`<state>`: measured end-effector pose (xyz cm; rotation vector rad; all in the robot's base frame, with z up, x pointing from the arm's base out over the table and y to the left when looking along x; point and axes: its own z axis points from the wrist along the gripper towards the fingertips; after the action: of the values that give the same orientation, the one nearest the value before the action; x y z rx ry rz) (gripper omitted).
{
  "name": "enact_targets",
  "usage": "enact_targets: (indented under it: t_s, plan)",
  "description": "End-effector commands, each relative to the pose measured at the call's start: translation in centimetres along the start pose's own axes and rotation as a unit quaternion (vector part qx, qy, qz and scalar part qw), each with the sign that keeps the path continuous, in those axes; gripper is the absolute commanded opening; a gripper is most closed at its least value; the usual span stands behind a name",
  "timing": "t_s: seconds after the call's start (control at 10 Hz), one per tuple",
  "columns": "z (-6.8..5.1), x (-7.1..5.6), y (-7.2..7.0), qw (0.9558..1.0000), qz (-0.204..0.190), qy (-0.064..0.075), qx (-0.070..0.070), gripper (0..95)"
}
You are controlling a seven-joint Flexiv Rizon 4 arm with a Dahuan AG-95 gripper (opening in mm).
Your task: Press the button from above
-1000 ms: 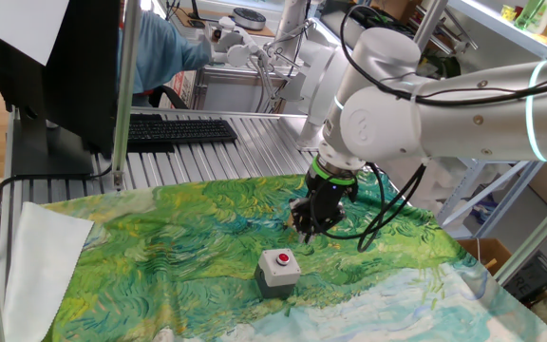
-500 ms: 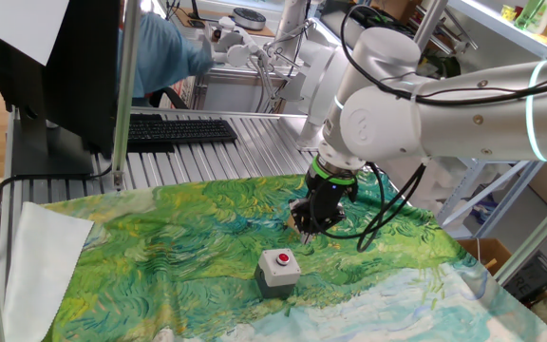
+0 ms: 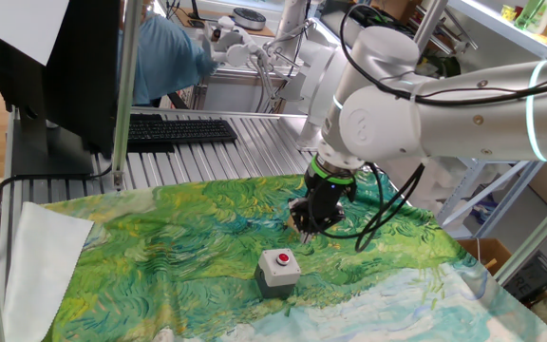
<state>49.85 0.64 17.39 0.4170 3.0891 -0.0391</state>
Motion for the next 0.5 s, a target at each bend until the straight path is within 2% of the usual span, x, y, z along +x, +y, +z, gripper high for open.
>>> enact_targets:
  t_s: [0.1, 0.5]
  plan:
    - [-0.34, 0.31, 0.51, 1.0000, -0.001, 0.002, 0.001, 0.0]
    - [-0.49, 0.33, 0.71, 1.0000, 0.007, 0.002, 0.001, 0.0]
